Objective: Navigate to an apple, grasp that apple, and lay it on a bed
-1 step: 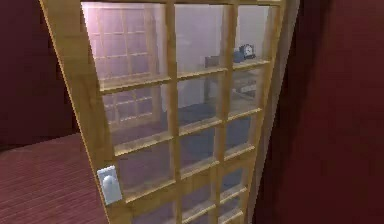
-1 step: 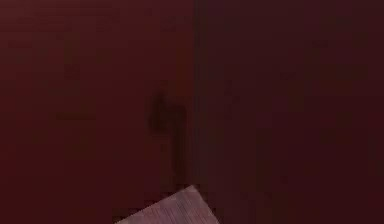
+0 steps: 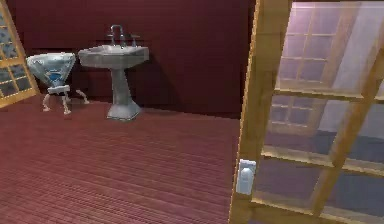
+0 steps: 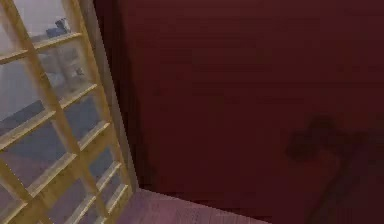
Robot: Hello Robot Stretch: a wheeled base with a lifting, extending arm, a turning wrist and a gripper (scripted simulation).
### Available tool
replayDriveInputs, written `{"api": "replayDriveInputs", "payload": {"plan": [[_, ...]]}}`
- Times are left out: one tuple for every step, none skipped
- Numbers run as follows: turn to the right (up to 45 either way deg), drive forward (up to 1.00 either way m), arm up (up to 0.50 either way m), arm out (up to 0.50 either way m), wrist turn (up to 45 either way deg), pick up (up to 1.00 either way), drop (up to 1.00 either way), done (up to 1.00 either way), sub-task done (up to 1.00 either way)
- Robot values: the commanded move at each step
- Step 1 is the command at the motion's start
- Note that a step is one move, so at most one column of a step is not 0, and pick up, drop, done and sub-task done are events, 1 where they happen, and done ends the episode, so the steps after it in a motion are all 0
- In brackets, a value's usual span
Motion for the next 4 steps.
{"api": "replayDriveInputs", "payload": {"plan": [[-45.0,0.00,0.00,0.00,0.0,0.00,0.00,0.00,0.00],[-9.0,0.00,0.00,0.00,0.0,0.00,0.00,0.00,0.00],[0.0,1.00,0.00,0.00,0.0,0.00,0.00,0.00,0.00],[0.0,1.00,0.00,0.00,0.0,0.00,0.00,0.00,0.00]]}}
